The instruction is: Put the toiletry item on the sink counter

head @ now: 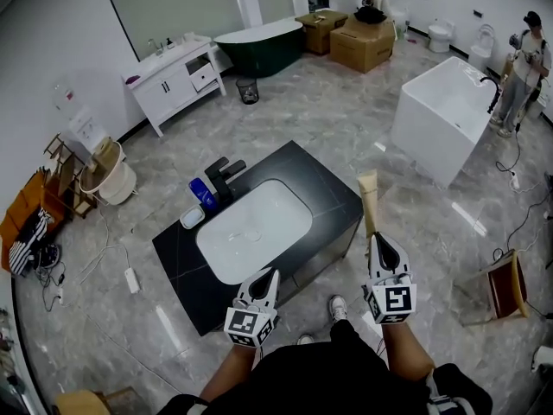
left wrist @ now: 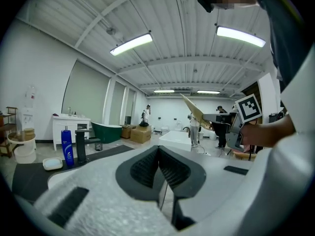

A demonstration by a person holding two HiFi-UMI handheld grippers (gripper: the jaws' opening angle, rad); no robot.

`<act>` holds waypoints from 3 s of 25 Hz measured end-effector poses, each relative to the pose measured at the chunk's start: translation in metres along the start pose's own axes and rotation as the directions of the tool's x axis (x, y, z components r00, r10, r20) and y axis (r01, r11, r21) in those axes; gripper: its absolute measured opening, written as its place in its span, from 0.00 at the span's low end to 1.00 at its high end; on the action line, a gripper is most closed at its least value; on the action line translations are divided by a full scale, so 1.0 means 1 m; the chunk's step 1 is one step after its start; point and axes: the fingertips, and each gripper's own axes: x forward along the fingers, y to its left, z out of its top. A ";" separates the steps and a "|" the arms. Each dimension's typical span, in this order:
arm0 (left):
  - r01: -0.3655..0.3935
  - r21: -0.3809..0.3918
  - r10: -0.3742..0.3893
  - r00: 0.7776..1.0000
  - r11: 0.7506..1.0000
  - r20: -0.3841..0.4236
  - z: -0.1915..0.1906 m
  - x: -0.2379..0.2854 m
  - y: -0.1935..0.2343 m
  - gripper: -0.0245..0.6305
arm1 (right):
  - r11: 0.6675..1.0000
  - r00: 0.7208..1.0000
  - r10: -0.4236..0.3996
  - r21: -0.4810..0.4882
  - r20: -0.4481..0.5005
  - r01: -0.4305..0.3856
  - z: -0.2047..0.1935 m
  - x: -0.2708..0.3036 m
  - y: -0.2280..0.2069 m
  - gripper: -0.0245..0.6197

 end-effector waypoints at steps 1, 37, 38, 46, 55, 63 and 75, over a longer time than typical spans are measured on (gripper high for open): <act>-0.012 0.002 0.012 1.000 1.000 0.000 0.002 0.005 0.004 0.05 | 1.000 1.000 0.012 0.002 0.000 -0.012 -0.001 0.009 -0.001 0.05; -0.444 -0.046 0.443 0.896 0.895 -0.021 0.021 0.075 0.065 0.05 | 0.898 0.891 0.440 0.025 -0.113 -0.440 -0.062 0.223 -0.007 0.05; -0.447 -0.045 0.446 0.895 0.893 -0.021 0.021 0.074 0.069 0.05 | 0.896 0.888 0.443 0.022 -0.121 -0.444 -0.065 0.226 -0.004 0.05; -0.452 -0.056 0.450 0.892 0.890 -0.036 0.014 0.071 0.092 0.05 | 0.867 0.851 0.491 0.005 -0.185 -0.499 -0.087 0.250 0.027 0.05; -0.474 -0.079 0.472 0.881 0.877 -0.045 0.009 0.066 0.117 0.05 | 0.849 0.788 0.504 0.035 -0.352 -0.528 -0.148 0.275 0.053 0.05; -0.498 -0.099 0.494 0.867 0.861 -0.065 -0.002 0.061 0.130 0.05 | 0.853 0.757 0.467 0.006 -0.456 -0.523 -0.195 0.292 0.066 0.05; -0.553 -0.108 0.546 0.833 0.826 -0.085 -0.012 0.038 0.144 0.05 | 0.874 0.656 0.367 0.002 -0.659 -0.487 -0.279 0.314 0.079 0.05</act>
